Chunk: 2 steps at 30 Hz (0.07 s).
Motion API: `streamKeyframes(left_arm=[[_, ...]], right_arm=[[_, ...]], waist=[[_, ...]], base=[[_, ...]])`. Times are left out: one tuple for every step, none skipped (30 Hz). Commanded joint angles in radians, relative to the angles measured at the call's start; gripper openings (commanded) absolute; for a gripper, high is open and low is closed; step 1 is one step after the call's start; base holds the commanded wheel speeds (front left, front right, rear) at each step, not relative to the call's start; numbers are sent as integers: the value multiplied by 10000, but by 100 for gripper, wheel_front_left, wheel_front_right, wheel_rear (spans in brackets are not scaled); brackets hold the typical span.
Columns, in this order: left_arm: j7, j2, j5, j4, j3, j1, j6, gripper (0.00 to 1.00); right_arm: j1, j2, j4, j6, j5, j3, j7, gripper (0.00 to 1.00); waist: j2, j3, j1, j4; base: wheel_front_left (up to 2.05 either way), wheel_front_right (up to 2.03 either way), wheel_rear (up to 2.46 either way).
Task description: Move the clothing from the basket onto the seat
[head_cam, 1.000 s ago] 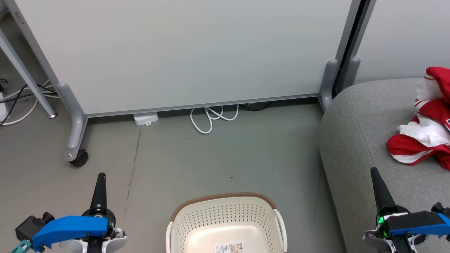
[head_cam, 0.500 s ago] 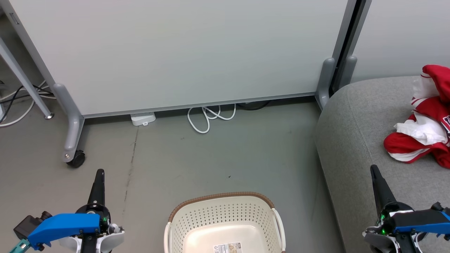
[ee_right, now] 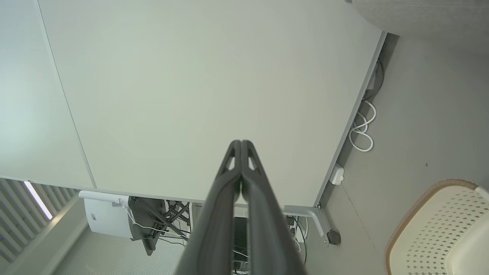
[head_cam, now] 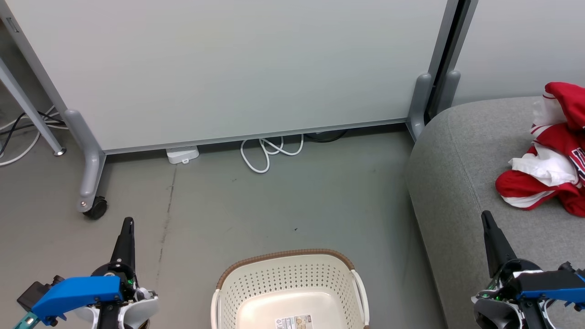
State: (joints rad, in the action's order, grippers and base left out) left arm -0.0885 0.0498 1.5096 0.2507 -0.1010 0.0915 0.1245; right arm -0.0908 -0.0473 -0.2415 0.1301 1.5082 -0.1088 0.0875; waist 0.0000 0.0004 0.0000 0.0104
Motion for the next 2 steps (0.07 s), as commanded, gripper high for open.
streamKeyframes(left_arm=[[-87,7,224,-72,-66,189,93,0],[-94,7,296,-72,-73,186,95,0]], right_arm=[[-176,-50,-9,10,243,-32,108,0],[-178,-49,-13,10,313,-33,93,0]], waist=[[0,3,0,-13],[0,5,0,-20]], base=[[0,0,0],[0,0,0]])
